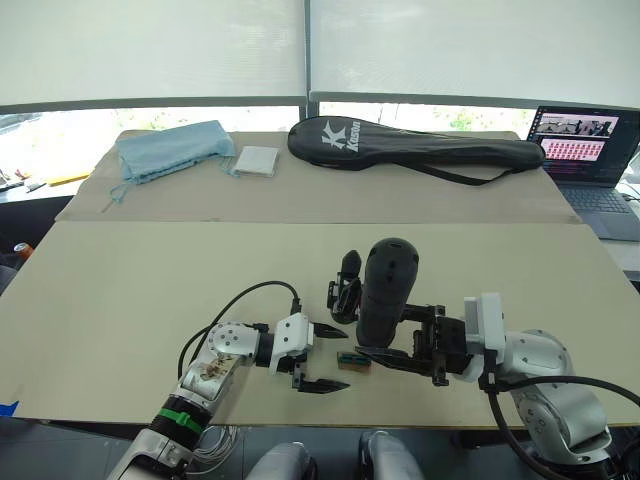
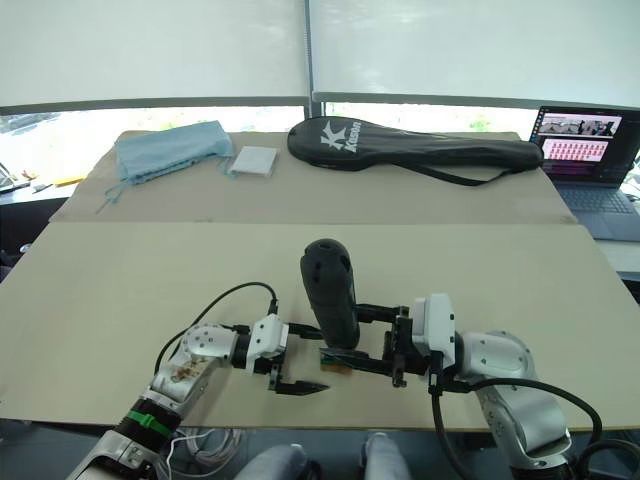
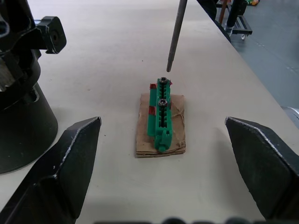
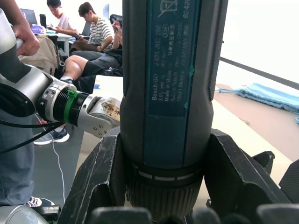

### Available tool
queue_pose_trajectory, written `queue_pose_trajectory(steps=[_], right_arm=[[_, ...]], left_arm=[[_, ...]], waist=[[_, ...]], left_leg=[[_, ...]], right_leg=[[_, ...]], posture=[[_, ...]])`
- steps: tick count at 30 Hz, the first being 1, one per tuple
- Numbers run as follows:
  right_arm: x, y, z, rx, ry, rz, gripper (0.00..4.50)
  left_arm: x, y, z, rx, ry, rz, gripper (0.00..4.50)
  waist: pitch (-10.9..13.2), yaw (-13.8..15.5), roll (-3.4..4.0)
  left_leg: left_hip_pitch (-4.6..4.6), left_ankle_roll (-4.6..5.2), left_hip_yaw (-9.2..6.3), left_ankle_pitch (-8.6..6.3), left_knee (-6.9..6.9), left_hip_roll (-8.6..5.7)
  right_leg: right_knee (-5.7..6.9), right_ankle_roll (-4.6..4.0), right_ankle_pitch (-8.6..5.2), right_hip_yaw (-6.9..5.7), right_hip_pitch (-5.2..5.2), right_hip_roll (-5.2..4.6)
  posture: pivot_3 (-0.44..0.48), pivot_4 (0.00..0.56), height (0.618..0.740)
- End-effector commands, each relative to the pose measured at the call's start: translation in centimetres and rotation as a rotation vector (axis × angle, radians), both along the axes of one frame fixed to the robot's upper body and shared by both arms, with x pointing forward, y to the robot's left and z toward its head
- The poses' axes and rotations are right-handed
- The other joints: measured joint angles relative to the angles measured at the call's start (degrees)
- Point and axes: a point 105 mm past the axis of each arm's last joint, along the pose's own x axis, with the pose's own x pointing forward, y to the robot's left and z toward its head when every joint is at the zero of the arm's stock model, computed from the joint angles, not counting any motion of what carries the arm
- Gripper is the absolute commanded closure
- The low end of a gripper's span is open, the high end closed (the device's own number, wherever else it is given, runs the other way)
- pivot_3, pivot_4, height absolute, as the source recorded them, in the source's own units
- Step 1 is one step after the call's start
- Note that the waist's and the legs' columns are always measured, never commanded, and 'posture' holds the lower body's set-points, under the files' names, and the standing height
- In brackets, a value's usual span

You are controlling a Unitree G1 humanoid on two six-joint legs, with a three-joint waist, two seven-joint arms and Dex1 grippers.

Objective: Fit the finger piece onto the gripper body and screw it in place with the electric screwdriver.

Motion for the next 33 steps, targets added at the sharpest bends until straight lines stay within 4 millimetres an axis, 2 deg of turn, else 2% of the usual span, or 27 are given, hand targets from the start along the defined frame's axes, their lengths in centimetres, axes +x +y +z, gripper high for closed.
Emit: queue_pose_trajectory(steps=[1,33], right_arm=[[-0.37,0.15,1.63,0.028,-0.087,0.018,2.59],[-0.14,0.3,0.93,0.022,-0.07,0.017,2.59]], left_arm=[[-1.2,-0.18,-2.27,0.042,0.091,-0.016,0.0],[-1.18,0.15,-2.31,0.058,0.096,-0.013,0.0]], waist=[[0.0,0.0,0.0],[0.0,-0.14,0.0]], left_leg=[[0.0,0.0,0.0,0.0,0.0,0.0],[0.0,0.0,0.0,0.0,0.0,0.01]], right_leg=[[0.0,0.0,0.0,0.0,0.0,0.0],[0.0,0.0,0.0,0.01,0.0,0.0]], posture=[[0.0,0.15,0.74],[0.0,0.15,0.74]])
